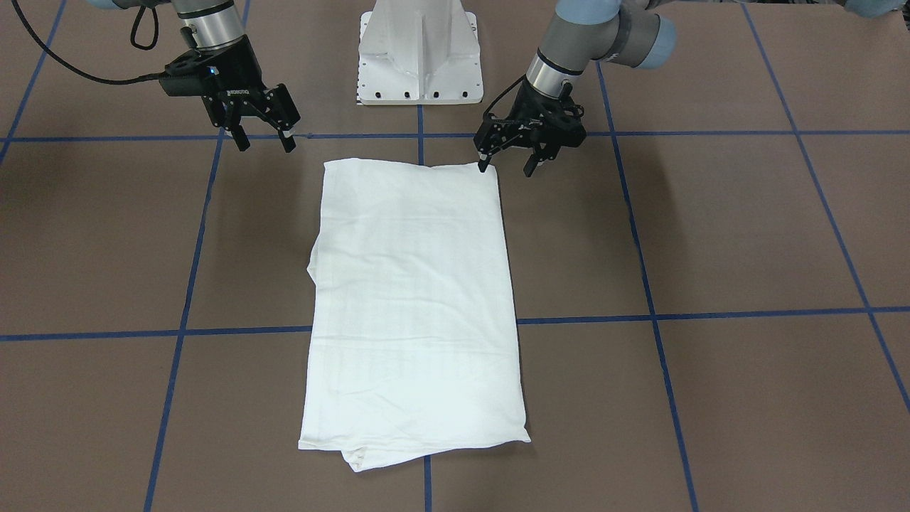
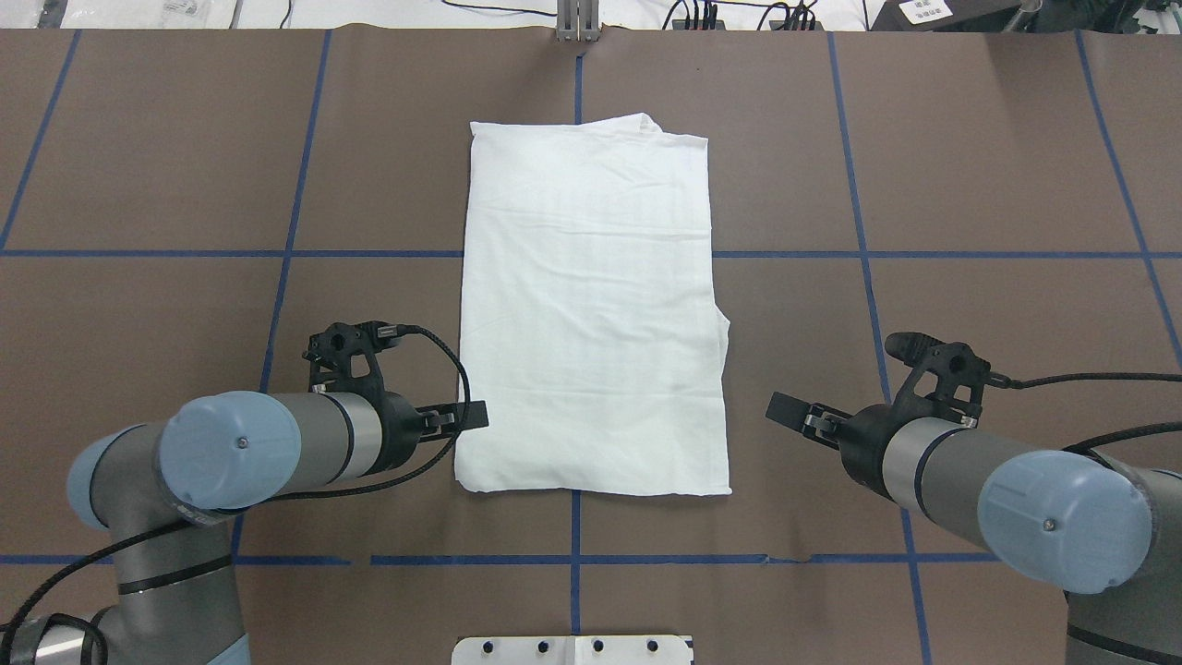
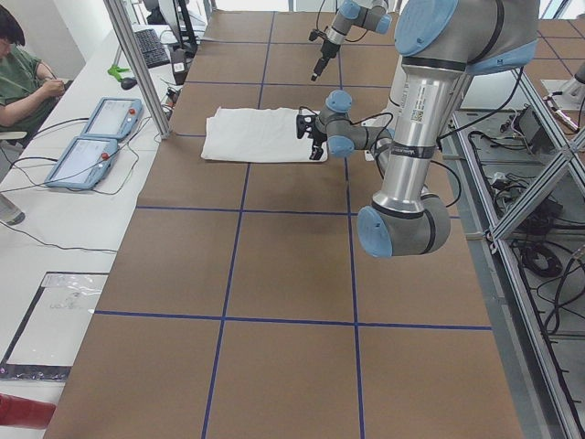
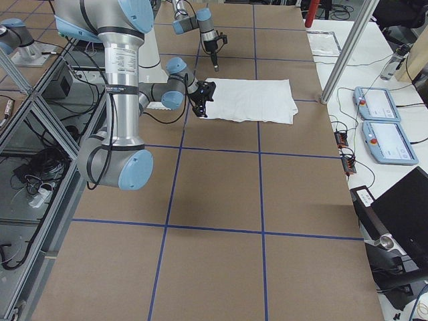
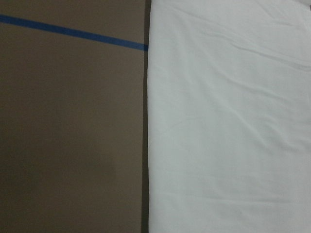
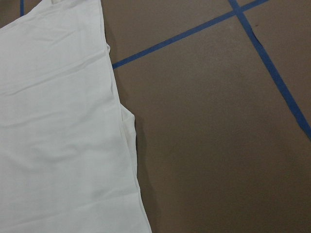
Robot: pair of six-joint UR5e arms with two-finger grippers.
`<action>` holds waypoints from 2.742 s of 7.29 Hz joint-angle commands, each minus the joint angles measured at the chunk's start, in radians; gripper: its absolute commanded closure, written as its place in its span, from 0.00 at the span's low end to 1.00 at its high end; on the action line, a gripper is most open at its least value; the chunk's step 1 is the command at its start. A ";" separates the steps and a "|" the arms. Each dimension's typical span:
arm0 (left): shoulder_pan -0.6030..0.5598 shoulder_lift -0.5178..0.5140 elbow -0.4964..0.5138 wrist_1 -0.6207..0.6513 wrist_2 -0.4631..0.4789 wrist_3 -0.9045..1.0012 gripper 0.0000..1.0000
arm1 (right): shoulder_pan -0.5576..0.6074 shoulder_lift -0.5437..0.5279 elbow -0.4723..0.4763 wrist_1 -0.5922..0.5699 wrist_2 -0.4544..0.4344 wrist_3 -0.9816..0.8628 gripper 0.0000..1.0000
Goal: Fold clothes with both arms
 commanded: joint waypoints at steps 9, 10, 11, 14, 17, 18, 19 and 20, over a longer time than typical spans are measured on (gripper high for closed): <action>0.074 -0.042 0.076 0.001 0.018 -0.021 0.00 | -0.007 0.004 -0.007 0.000 -0.009 0.002 0.00; 0.075 -0.042 0.079 0.001 0.018 -0.021 0.00 | -0.009 0.004 -0.007 0.000 -0.008 0.002 0.00; 0.075 -0.044 0.086 0.003 0.024 -0.021 0.00 | -0.012 0.004 -0.007 0.000 -0.008 0.002 0.00; 0.080 -0.050 0.087 0.003 0.028 -0.025 0.04 | -0.014 0.004 -0.007 0.000 -0.009 0.003 0.00; 0.080 -0.074 0.107 0.003 0.030 -0.047 0.44 | -0.014 0.004 -0.007 0.000 -0.009 0.002 0.00; 0.080 -0.077 0.109 0.001 0.028 -0.047 0.57 | -0.014 0.004 -0.007 0.000 -0.009 0.002 0.00; 0.080 -0.077 0.109 0.001 0.028 -0.047 0.58 | -0.014 0.004 -0.009 0.000 -0.009 0.002 0.00; 0.078 -0.076 0.109 0.003 0.028 -0.045 0.58 | -0.014 0.004 -0.007 0.000 -0.009 0.002 0.00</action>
